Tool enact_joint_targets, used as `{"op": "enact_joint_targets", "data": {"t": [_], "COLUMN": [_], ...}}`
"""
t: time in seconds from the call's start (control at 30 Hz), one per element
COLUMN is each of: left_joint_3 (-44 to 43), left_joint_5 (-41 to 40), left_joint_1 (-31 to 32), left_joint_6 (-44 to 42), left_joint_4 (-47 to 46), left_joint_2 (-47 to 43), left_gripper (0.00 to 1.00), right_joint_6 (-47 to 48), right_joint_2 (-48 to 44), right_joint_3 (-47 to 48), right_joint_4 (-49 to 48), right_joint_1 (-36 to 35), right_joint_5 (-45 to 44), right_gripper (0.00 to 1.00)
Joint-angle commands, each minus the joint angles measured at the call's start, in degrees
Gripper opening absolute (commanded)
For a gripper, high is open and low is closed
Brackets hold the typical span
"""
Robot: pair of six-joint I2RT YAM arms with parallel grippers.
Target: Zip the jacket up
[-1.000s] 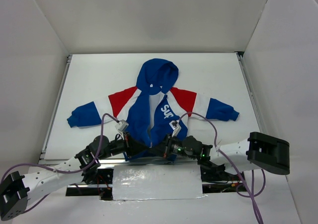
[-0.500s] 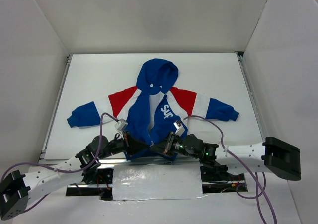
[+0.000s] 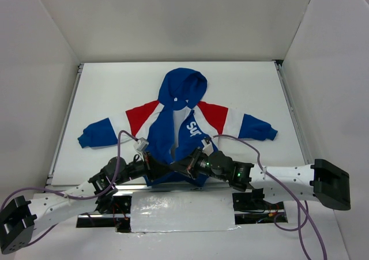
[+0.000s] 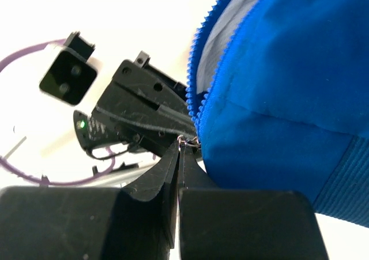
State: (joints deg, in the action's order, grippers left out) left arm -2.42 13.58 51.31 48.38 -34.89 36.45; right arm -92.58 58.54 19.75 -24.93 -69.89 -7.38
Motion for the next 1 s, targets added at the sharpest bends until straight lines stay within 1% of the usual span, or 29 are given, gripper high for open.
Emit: {"op": "enact_joint_targets", "data": {"t": [0.0,0.13,0.27,0.33,0.43,0.57,0.73,0.8,0.83,0.87,0.93,0.97], "left_joint_3": [8.0,8.3,8.1,8.0,7.8,7.4,7.3,6.7,6.5,6.0,5.6,5.0], "left_joint_5": [1.8,2.6,4.0,4.4,5.1,5.4,6.5,5.6,5.1,4.5,2.2,1.5], "left_joint_1": [0.5,0.5,0.4,0.5,0.5,0.5,0.5,0.4,0.5,0.5,0.5,0.5], "left_joint_6": [0.0,0.3,0.5,0.6,0.8,1.1,1.5,1.3,1.3,1.0,1.0,0.9], "left_joint_4": [-1.8,-2.5,-3.3,-3.2,-3.2,-2.8,-3.7,-2.6,-1.9,-0.7,0.7,1.9], "left_joint_2": [-0.7,-1.3,-1.6,-1.5,-1.6,-1.0,0.2,0.3,0.1,0.0,-0.3,-0.3], "left_gripper": [0.00,0.00,0.00,0.00,0.00,0.00,0.00,0.00,0.00,0.00,0.00,0.00], "right_joint_6": [-4.3,-8.2,-11.9,-13.1,-13.7,-12.9,-11.6,-8.5,-7.3,-5.6,-4.4,-2.5], "right_joint_2": [0.6,1.0,-0.3,-1.3,-2.3,-2.7,-2.5,-2.6,-2.6,-2.4,-2.2,-1.9], "right_joint_3": [5.6,5.8,4.9,4.3,2.6,0.1,-1.0,-3.0,-5.7,-7.0,-8.9,-9.2], "right_joint_4": [3.6,7.7,12.2,12.7,10.1,2.5,-0.8,-8.3,-11.9,-18.0,-21.6,-21.7], "right_joint_1": [-0.4,-0.3,-0.3,0.0,1.4,2.6,3.8,4.1,4.1,4.1,4.1,4.0], "right_joint_5": [-2.7,-2.8,-5.0,-5.7,-4.1,-2.0,0.1,0.9,1.1,1.9,3.2,5.3], "right_gripper": [0.00,0.00,0.00,0.00,0.00,0.00,0.00,0.00,0.00,0.00,0.00,0.00]}}
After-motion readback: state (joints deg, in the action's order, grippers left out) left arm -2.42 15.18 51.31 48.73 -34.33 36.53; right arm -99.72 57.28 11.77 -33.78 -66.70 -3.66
